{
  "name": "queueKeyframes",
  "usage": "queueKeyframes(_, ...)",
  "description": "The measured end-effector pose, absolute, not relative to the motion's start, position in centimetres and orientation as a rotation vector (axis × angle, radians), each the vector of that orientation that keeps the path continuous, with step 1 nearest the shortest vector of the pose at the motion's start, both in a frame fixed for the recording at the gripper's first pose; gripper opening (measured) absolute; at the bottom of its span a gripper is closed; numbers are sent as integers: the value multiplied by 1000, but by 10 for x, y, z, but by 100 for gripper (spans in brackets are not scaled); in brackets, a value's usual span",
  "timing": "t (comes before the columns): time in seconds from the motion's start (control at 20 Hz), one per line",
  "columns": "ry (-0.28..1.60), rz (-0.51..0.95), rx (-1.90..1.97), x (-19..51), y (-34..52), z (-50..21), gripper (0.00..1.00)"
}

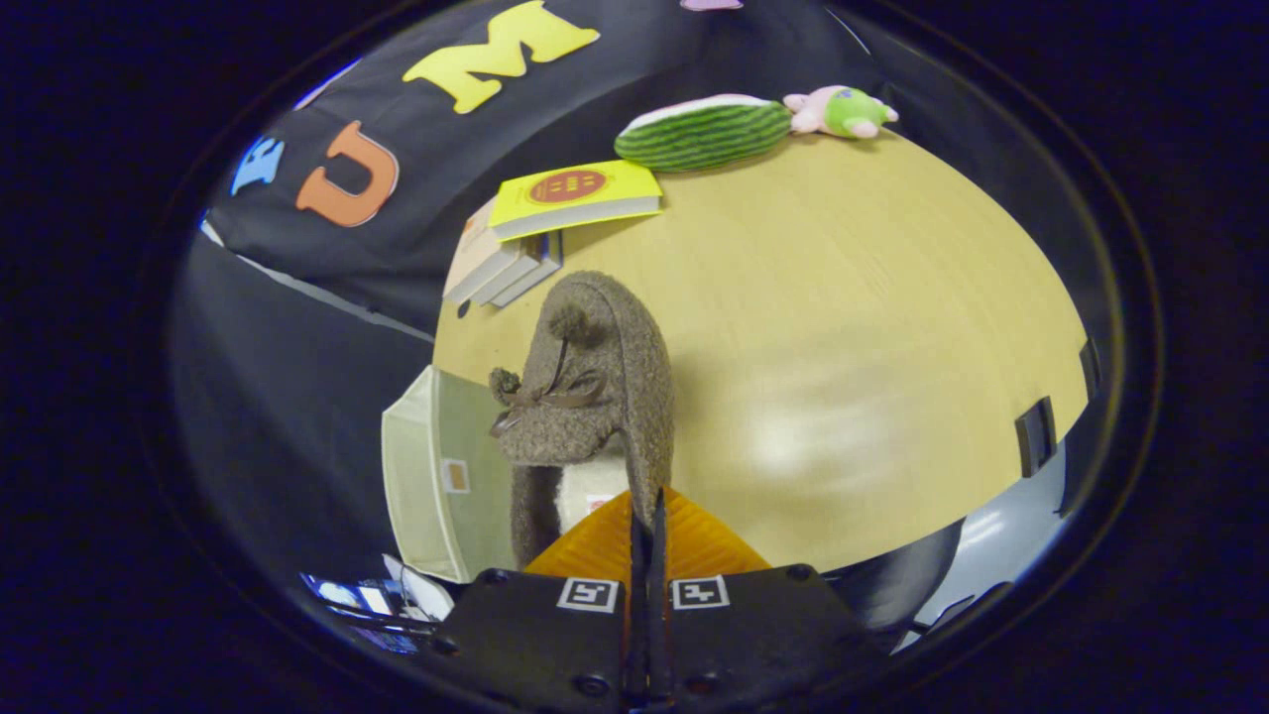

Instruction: Open the storage box then place both shoes into the box .Put the left shoe in first, then the right shoe, with the right side of both shoes facing outward in a uniform manner.

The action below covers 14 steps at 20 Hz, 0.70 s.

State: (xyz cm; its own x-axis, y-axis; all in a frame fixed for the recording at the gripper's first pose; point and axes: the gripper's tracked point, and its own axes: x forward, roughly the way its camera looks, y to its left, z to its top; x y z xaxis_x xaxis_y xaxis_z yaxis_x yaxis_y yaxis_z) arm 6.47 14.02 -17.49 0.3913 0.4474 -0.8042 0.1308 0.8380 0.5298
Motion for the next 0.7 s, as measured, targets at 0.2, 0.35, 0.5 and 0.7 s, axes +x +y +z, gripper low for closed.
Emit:
queueKeyframes(0.2, 1101, 308, 544, 55, 200, -126, 6)
queueKeyframes(0.35, 1062, 332, 551, 55, 237, -90, 6)
queueKeyframes(0.5, 1029, 353, 506, 59, 270, -75, 6)
queueKeyframes(0.7, 1037, 378, 510, 61, 314, -82, 6)
